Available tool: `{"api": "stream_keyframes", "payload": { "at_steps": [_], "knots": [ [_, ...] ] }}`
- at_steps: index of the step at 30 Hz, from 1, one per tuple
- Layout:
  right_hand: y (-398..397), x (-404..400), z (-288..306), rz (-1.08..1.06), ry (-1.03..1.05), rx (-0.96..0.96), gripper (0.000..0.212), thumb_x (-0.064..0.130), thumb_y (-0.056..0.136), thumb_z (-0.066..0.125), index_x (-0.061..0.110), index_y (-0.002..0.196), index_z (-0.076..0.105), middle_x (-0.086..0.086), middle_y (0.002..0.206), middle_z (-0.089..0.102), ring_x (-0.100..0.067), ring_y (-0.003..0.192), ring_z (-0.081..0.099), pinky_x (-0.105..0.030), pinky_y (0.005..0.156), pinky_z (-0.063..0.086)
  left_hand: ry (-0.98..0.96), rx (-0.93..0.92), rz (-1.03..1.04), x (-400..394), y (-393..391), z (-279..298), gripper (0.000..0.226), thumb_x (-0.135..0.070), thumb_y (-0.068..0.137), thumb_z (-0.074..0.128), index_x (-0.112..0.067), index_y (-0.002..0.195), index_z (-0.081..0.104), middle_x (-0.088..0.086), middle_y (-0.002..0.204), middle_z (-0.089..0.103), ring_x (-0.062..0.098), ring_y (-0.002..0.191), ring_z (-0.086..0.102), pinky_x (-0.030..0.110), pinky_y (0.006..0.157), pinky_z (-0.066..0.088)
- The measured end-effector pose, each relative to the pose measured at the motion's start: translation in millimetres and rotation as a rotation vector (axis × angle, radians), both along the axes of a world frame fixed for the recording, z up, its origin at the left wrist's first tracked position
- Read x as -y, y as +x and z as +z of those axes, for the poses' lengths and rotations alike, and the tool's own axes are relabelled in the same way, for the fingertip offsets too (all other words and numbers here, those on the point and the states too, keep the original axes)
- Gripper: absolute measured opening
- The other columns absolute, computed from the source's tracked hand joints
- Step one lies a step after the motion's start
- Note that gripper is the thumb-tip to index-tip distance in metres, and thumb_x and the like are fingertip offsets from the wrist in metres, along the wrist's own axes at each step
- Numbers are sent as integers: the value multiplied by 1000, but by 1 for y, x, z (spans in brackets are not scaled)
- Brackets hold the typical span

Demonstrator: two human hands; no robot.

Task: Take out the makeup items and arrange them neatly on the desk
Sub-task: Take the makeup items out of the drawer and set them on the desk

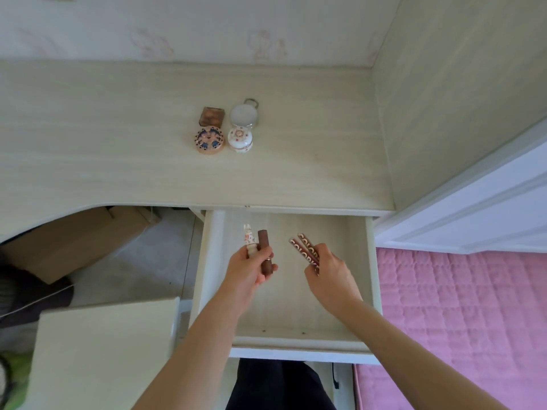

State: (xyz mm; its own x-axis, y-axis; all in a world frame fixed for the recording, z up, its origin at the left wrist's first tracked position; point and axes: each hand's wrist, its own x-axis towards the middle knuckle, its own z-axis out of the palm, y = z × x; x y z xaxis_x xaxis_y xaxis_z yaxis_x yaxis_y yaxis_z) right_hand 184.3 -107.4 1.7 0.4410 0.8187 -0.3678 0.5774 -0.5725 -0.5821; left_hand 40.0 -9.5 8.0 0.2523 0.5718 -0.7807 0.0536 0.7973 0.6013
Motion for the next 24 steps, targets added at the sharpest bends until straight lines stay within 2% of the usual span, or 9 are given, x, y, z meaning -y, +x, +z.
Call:
{"api": "stream_keyframes", "payload": {
  "at_steps": [4,10,14,18,20,24],
  "knots": [
    [14,-25,19,-127,31,-75,11,11,83,46,14,93,44,-5,76,56,-28,66,53,-32,56,38,41,-24,33,-18,13,17,20,-10,85,69,-5,103,62,10,90,67,23,70,69,24,59,55],
    [41,-73,37,-215,73,-110,12,11,84,46,18,92,43,4,67,50,-10,57,47,-23,44,31,110,-62,-15,-59,40,35,15,-8,86,67,-5,99,62,9,87,66,25,70,67,22,54,53],
    [59,-114,43,-281,85,-125,14,10,84,48,17,95,43,5,70,49,-9,57,47,-23,43,29,133,-45,-84,-99,66,43,18,-6,87,65,-4,104,61,10,90,66,26,73,66,24,57,54],
    [76,-158,40,-358,44,-137,17,11,84,48,11,102,47,4,72,49,-9,60,46,-23,46,30,170,-76,-185,-142,94,43,23,-1,84,64,-1,106,58,12,90,63,27,72,66,34,69,57],
    [85,-179,35,-404,19,-123,19,12,85,49,11,104,48,4,72,47,-10,60,45,-24,47,30,189,-98,-220,-163,108,40,21,2,85,61,-2,104,56,13,89,60,26,71,63,32,65,56],
    [102,-215,23,-470,-42,-96,17,15,87,49,11,103,47,2,73,48,-13,59,46,-26,48,31,337,-274,-363,-200,134,23,16,-1,84,58,-5,99,54,14,88,57,24,71,55,33,65,48]
  ]
}}
